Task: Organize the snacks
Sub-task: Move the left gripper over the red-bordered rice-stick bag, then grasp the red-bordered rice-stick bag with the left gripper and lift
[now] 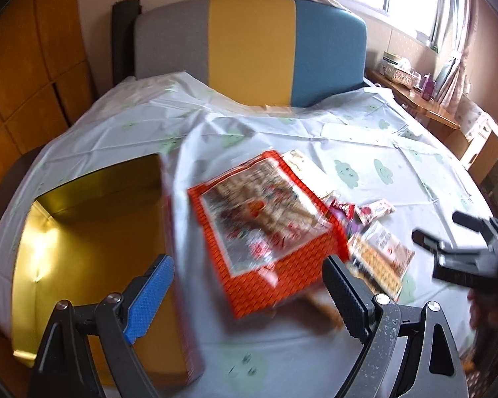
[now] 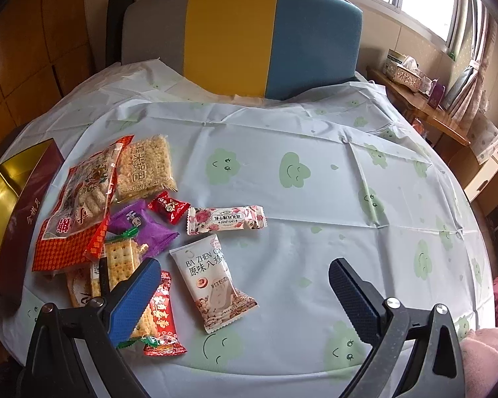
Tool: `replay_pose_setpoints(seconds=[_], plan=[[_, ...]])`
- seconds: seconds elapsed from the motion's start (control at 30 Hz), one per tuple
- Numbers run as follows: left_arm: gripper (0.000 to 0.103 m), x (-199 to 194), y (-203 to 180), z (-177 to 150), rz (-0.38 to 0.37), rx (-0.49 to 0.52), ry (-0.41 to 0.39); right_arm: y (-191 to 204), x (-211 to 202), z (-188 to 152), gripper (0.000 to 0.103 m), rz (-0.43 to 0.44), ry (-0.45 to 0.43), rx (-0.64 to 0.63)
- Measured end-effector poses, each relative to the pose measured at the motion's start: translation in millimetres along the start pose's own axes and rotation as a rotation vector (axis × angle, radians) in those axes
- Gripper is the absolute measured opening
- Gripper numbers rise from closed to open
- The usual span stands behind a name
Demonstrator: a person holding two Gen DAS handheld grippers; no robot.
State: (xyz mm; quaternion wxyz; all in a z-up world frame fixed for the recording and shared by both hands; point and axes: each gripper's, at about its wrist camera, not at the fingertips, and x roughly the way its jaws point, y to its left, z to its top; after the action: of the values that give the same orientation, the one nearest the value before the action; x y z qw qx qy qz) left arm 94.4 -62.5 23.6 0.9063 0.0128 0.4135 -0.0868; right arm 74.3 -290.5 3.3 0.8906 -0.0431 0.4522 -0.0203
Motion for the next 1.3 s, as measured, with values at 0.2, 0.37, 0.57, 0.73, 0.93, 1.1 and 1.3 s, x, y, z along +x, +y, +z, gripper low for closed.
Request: replay_pose_setpoints(seconds=[0.2,0.37,0.57,0.73,0.93,1.1,1.3], plan=[[0.091,56.9,-20.3,35.7,-0.007,-0.005,0.15,-2.2,-0.9,1.1,0.103,-0.002,0.002,0.004],[0.091,100.4,-32.6,59.2,-0.009,-0.042,0.262,-4.3,-4.0,3.1,0.103,0.02,-0.009,0.017],[0.091,144.9,-44.9,67.8,0.063,0.005,0.338,-0.3,-3.2,3.9,0.103,0.049,-0.001,-0.003],[0.092,163.7,-38.9,57.5,0.077,0.003,0.392,0.6,-4.5,4.4,0.103,0.071,-0.001,-0.006],[0.069,145.9,-35.1,46.4,0.041,0.027,0.342,1.0,-0.7,3.5,0.103,0.069,0.02,-0.007],[0.039,124.0,-18.6,29.8,-0.018,0.051,0.275,1.8,2.1,2.0,0.103,0.06,0.033,-0.012],[0.026,97.1,-4.0,11.5,-0.078,0.078,0.214,0.6,4.1,1.2,0.103,0.044,0.037,-0.012]])
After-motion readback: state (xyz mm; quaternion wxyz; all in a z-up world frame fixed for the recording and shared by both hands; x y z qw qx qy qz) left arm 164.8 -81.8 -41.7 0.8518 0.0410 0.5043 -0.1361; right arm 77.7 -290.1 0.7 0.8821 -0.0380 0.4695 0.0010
